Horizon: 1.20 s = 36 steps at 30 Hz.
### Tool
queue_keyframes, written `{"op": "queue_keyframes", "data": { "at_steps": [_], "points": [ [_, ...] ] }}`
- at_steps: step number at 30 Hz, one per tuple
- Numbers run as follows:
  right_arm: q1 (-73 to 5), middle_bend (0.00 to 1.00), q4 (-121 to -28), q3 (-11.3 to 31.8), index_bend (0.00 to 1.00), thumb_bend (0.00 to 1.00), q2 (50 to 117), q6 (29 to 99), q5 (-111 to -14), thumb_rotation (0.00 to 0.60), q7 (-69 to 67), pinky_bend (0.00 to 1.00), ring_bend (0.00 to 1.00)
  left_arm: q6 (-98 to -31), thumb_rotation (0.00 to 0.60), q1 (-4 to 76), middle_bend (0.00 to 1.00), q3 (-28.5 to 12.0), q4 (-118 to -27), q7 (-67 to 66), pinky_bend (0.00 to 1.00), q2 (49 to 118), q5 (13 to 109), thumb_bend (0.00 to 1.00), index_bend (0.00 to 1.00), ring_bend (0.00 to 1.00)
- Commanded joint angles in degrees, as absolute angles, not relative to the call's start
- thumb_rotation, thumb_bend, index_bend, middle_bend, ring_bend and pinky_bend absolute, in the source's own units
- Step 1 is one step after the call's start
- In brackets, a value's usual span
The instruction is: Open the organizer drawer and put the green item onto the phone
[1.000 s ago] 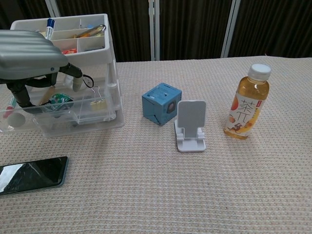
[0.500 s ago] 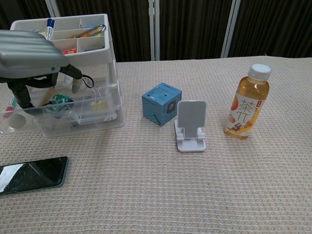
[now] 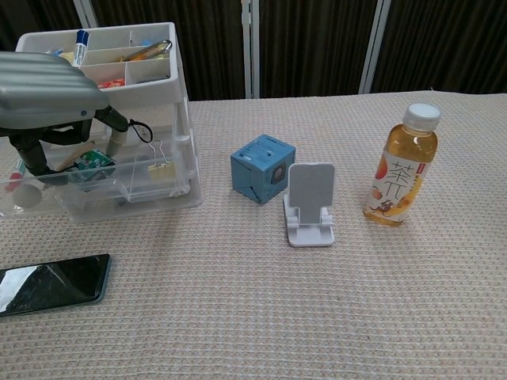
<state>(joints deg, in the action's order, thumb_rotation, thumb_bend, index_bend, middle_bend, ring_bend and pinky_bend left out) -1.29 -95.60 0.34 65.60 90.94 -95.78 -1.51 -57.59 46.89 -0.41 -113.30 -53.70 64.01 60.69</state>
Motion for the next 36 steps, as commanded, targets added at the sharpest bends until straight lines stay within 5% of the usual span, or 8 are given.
{"op": "queue_keyframes", "data": {
  "at_steps": [1,21,36],
  "points": [
    [-1.4,0.0,-95.7,0.3,0.0,0.02,65.7,90.7,-95.9,0.6,-1.3,0.0,0.0,-59.0,0.6,46.1,0.92,-0.3,-114.0,-52.2,0.72,63.3,62.5,0.33,0.49,0.86],
    [-1.6,0.0,-95.5,0.2,0.0,0.02,66.0,90.4,-95.8,0.6,-0.7,0.0,0.0,-67.1,0.6,38.0,0.92,0.0,-118.4,-34.3,0.72,52.2,76.7,0.33,0.5,0.86],
    [-1.5,0.0,-95.6,0.3,0.0,0.02,66.2,90.6,-95.6,0.6,-0.3,0.0,0.0,-72.8,0.6,27.7,0.92,4.8,-109.0,-20.6,0.72,48.5,86.1,0.33,0.51,0.86]
  ]
}}
